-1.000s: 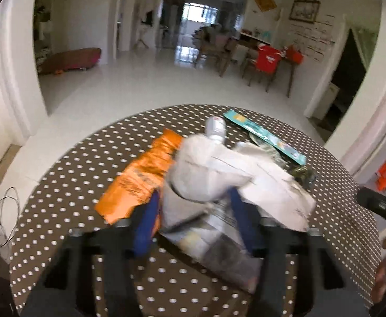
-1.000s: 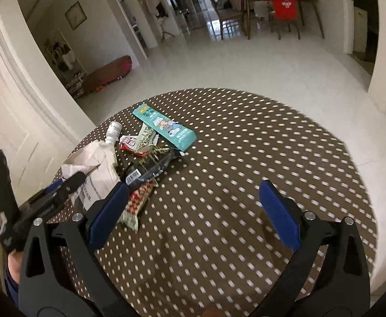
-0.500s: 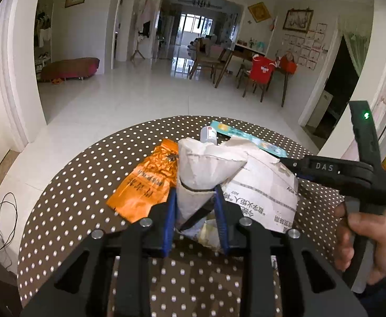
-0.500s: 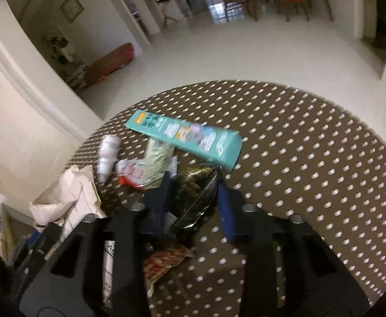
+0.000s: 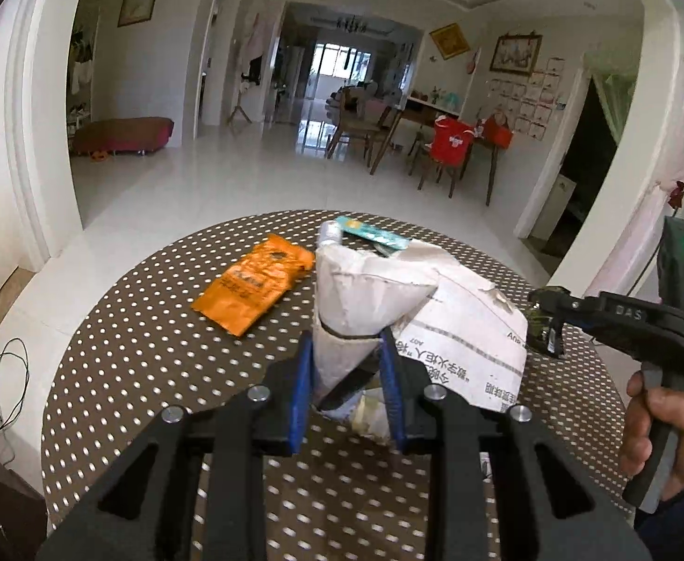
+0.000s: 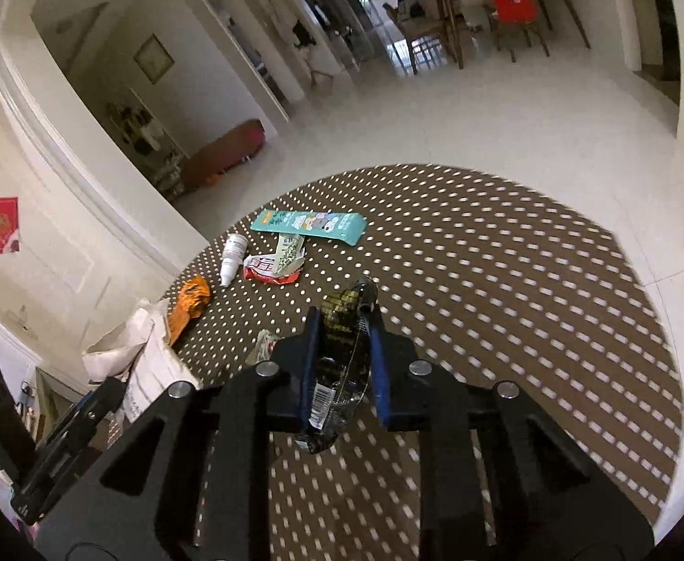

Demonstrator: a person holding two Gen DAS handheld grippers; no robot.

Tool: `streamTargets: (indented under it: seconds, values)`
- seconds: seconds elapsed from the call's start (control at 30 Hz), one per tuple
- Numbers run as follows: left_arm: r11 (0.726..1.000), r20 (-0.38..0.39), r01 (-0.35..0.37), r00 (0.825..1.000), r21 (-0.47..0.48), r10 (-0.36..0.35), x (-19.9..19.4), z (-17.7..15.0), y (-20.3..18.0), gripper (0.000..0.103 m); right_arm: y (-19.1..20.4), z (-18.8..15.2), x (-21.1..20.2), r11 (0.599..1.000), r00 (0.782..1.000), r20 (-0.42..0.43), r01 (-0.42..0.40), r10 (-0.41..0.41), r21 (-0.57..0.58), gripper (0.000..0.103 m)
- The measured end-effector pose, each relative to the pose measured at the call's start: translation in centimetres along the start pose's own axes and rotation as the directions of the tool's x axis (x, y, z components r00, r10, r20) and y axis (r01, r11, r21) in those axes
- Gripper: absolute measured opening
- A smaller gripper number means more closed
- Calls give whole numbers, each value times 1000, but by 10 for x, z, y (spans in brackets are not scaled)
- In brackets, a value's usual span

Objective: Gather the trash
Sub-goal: 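Grasp the white newspaper with the left tool while the right tool grasps the dark wrapper, then carry the newspaper and dark wrapper to the blue bin and release both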

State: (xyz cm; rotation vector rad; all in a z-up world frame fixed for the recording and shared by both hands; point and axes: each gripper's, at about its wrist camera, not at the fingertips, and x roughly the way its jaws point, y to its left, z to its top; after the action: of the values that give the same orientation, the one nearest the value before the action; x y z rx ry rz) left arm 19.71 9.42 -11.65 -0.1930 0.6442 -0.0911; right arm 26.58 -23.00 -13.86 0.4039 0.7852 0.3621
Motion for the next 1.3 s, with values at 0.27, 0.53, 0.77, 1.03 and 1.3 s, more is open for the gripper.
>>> streamTargets:
  seconds: [0.27,0.53,0.77,1.03,1.3]
  values:
    - [996,23,57,998,69,-59,-21,-6,-62,26,-36,-17,-72,999,994,107,-24,19,40,20]
    - [980,16,141,989,143,-145,-21,-9,-135,26,-91,-29,-150,993,976,217,3,-28,115,20]
    - [951,-13,222,974,215,-225,-12,-18,-206,26,-154,-43,-203,975,953,278,66,-125,212,20]
    - [901,-87,303,953,309,-291,12,-36,-293,26,-235,-72,-226,923,936,247,156,-252,353,20]
    - [868,-186,345,937,359,-295,54,-62,-358,26,-304,-108,-211,861,942,138,211,-305,464,20]
